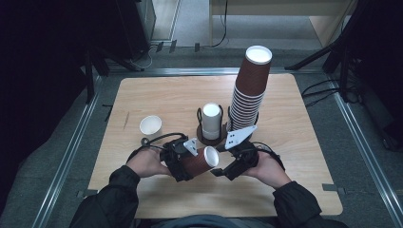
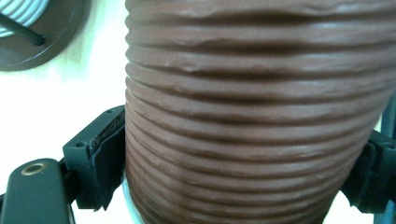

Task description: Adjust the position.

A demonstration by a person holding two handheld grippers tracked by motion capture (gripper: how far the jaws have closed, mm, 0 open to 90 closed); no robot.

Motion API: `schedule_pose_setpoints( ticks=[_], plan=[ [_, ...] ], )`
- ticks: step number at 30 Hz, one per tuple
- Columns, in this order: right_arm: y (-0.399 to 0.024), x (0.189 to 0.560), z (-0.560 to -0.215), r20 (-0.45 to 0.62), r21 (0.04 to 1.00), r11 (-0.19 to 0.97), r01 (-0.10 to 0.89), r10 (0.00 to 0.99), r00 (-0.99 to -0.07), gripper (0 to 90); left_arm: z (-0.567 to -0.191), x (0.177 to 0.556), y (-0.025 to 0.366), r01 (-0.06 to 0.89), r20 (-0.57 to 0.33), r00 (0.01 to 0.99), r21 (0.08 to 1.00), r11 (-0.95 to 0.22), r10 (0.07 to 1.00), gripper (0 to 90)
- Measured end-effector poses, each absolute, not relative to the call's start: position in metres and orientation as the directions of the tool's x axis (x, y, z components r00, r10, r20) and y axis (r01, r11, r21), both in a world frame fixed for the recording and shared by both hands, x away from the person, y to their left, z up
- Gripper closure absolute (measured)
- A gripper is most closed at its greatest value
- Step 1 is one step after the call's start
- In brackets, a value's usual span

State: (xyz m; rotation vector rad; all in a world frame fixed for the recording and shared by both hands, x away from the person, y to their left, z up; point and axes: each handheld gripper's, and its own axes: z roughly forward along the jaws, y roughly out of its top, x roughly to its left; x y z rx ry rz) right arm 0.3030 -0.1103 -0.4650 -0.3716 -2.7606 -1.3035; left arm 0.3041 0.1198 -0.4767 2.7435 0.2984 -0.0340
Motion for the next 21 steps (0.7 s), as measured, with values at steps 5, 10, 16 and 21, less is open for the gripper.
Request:
schedule_pose_setpoints(
  ticks=[5,10,16,21],
  plan=[
    [-0.098,0.306,-0.466,0.192,0.745,0.616,0.256,0.17,-0.967,14.5,-0.477,0.303,0.118,0.203,-0.072,0.979,0.37,-0.907,0.19,10.3],
    [-0.086,0.306,-0.468,0.205,0.737,0.626,0.256,0.155,-0.966,15.4,-0.478,0.301,0.114,0.194,-0.096,0.981,0.372,-0.908,0.171,10.2],
    [-0.083,0.304,-0.468,0.188,0.731,0.645,0.223,0.124,-0.974,21.8,-0.479,0.299,0.113,0.186,-0.097,0.982,0.374,-0.909,0.161,9.5],
    [-0.085,0.303,-0.463,0.181,0.74,0.637,0.216,0.12,-0.976,21.9,-0.476,0.298,0.115,0.18,-0.08,0.984,0.416,-0.892,0.161,8.2]
  ],
)
